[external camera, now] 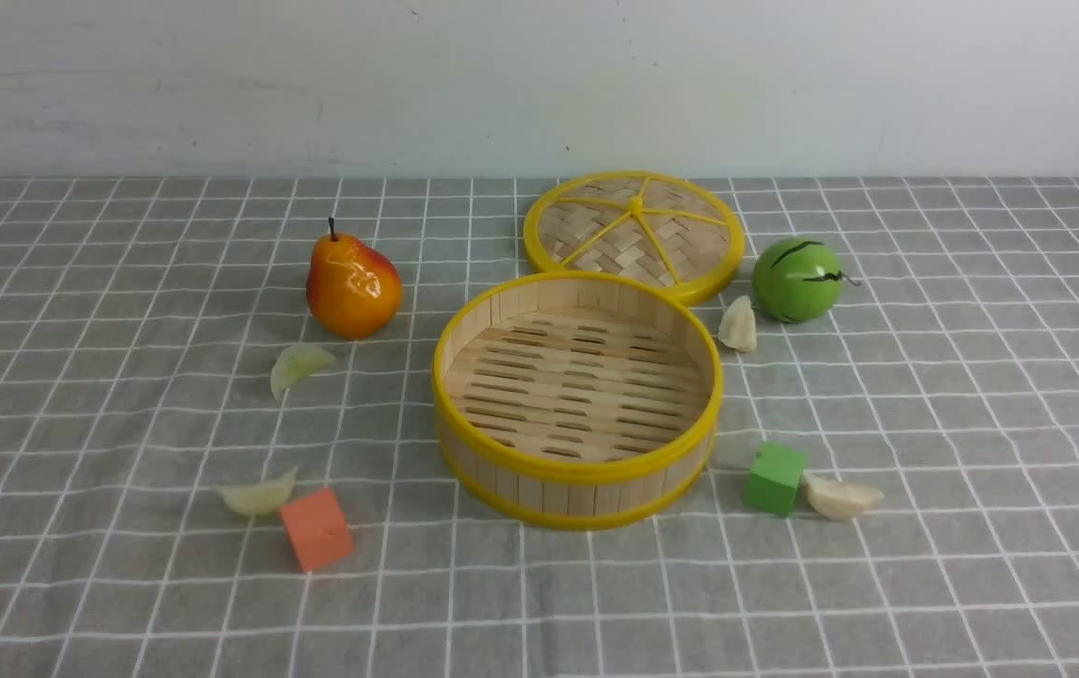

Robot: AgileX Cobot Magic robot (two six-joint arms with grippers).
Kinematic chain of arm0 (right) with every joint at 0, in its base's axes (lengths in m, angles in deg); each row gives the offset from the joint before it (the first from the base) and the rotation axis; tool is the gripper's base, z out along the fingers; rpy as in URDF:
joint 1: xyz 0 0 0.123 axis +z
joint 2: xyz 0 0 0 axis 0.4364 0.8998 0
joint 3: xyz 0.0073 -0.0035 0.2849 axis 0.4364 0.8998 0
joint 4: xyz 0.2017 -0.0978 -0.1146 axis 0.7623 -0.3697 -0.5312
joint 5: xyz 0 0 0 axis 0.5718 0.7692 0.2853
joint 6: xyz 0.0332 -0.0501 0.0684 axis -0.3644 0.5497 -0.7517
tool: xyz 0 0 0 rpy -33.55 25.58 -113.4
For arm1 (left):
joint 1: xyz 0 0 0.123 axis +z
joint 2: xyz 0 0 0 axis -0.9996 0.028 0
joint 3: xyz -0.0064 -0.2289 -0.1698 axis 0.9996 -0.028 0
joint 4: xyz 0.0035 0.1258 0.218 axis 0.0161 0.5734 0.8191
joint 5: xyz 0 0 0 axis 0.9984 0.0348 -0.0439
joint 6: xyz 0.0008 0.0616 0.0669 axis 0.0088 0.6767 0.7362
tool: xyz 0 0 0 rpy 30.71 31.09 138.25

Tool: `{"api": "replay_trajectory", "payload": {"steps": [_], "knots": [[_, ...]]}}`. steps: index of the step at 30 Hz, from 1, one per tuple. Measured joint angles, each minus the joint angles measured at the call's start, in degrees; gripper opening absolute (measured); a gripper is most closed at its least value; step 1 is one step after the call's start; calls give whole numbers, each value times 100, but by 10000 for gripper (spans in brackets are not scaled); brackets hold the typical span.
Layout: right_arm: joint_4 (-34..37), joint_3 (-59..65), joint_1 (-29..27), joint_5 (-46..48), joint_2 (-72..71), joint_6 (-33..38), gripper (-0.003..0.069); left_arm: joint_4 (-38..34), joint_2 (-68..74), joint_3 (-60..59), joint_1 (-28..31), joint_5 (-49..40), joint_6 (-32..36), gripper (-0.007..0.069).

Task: Put the dumplings into the steamer on the table with the grey tablecloth.
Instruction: 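Reach for and grasp a dumpling on the table with the left gripper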

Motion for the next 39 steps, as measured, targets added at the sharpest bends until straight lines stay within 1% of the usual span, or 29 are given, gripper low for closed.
{"api": "replay_trajectory", "payload": {"steps": [14, 19, 31, 33, 35, 37, 39], "knots": [[0, 0, 0, 0, 0, 0, 239, 21, 0, 0, 0, 0, 24, 233], [0, 0, 0, 0, 0, 0, 239, 281, 0, 0, 0, 5, 82, 237], [-26, 8, 0, -114, 0, 0, 239, 437, 0, 0, 0, 84, 163, 237], [-41, 19, 0, -223, 0, 0, 239, 442, 0, 0, 0, 249, 168, 237], [-119, 61, 0, -610, 0, 0, 239, 474, 0, 0, 0, 719, 168, 237], [-342, 63, 0, -1416, 0, 0, 239, 609, 0, 0, 0, 1553, 169, 237], [-535, 63, 0, -1917, 0, 0, 239, 691, 0, 0, 0, 2125, 174, 237]]}}
